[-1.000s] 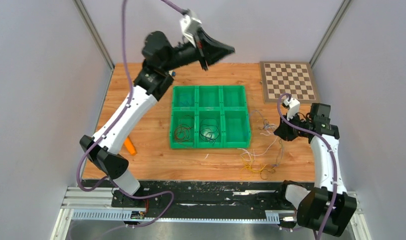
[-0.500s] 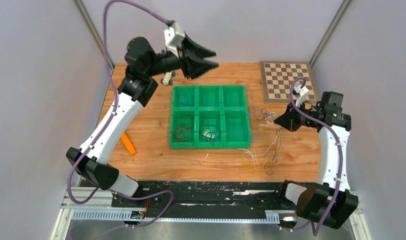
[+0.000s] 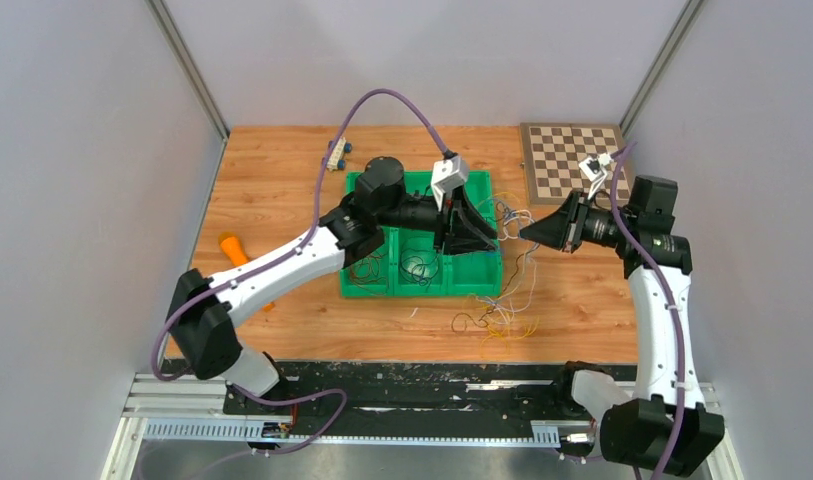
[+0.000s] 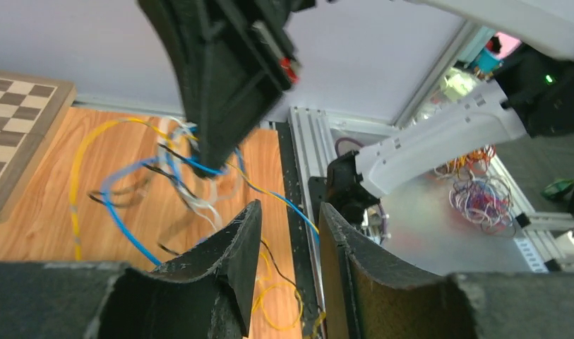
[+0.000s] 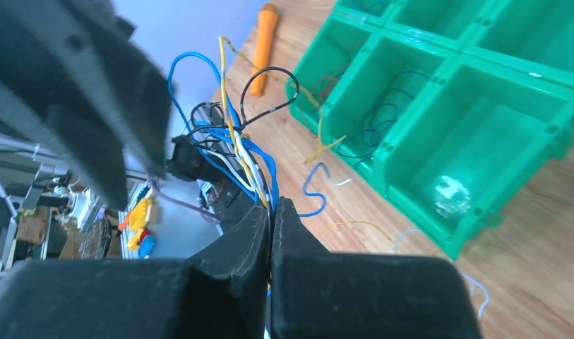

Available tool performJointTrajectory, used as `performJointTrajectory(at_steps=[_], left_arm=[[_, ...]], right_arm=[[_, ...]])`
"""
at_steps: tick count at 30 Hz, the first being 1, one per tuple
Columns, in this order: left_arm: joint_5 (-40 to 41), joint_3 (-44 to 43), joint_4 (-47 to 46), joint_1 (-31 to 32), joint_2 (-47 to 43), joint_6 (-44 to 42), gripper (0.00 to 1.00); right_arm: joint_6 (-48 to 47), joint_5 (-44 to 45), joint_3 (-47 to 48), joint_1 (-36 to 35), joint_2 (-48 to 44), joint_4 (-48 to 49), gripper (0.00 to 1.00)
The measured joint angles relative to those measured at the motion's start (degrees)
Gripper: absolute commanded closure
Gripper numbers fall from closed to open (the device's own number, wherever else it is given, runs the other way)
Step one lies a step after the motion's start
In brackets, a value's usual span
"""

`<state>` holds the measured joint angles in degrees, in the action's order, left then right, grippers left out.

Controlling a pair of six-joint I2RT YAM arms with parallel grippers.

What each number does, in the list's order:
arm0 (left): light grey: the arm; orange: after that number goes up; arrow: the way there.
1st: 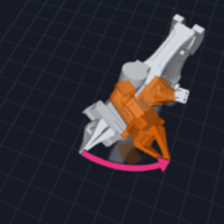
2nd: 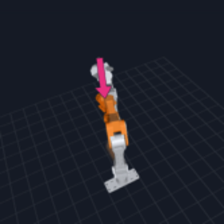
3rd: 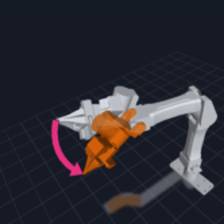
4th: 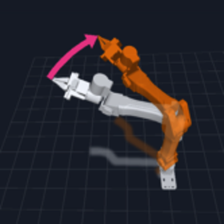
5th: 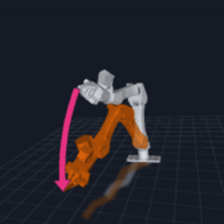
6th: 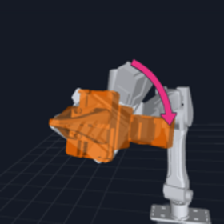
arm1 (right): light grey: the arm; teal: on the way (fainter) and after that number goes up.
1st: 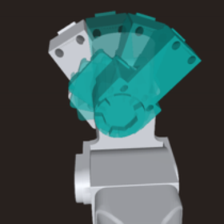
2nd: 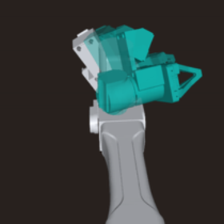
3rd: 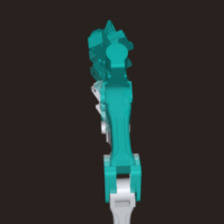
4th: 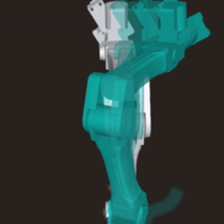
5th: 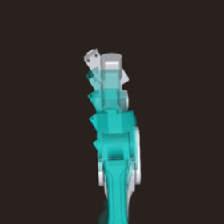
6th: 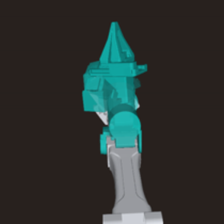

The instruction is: Untangle the cables

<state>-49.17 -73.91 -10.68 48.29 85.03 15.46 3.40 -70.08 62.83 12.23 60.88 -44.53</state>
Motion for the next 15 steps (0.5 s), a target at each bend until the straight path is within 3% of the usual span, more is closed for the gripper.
performJointTrajectory(at_steps=[3, 5, 10, 15], left_arm=[[1.0, -2.1, -5.2, 0.3, 4.8, 5.3, 0.37], [2.3, -3.4, -6.9, 0.3, 8.2, 8.5, 0.33], [4.6, -4.6, -8.6, 0.3, 12.3, 14.4, 0.32], [4.1, -4.6, -15.0, 0.2, 12.5, 19.6, 0.26]], right_arm=[[3.4, -0.1, -1.1, -2.4, -3.2, 2.0, 0.96], [4.6, 0.0, -1.5, -3.2, -5.3, 2.4, 0.96], [5.8, 1.1, -1.6, -3.6, -9.0, 3.5, 0.97], [5.6, 4.4, -2.0, -5.4, -11.4, 3.9, 0.96]])
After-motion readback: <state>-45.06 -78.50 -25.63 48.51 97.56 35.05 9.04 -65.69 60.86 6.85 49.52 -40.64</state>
